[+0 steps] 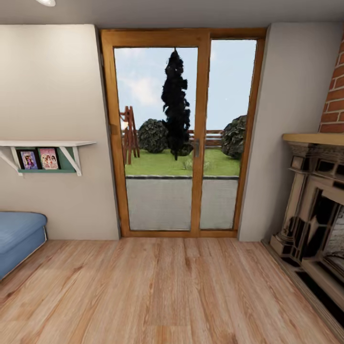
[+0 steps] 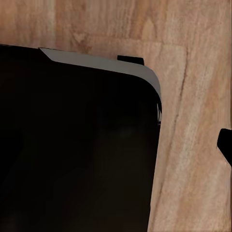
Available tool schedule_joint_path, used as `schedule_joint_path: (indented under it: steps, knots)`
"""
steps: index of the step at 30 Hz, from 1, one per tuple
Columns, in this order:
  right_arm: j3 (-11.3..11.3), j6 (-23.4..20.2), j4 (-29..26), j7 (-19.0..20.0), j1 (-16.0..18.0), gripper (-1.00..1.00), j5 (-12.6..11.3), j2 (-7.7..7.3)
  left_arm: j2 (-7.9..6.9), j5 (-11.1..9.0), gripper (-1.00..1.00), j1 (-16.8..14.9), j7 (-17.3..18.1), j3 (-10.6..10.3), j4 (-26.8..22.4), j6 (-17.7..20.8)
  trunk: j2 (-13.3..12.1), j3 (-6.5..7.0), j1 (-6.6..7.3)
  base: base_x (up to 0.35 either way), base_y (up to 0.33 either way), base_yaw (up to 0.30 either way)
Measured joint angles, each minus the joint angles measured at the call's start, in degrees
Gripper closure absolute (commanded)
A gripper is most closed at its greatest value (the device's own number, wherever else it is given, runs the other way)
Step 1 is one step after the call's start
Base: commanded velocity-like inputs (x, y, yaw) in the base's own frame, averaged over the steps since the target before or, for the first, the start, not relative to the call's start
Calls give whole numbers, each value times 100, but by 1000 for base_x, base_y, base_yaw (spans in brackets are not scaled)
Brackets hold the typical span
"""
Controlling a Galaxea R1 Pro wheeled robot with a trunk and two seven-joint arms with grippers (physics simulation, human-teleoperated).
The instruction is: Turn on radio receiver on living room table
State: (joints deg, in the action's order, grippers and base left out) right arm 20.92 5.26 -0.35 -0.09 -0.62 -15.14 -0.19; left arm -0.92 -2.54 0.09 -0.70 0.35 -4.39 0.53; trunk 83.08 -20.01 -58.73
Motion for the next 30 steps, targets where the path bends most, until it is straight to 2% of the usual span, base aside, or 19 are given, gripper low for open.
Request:
schedule_joint_path:
  steps: [30]
  knots:
    - [0,1,0,0,0,-100,2,-5,-14,0,-100,0,4,0,9,0,0,0,0,324,0,273]
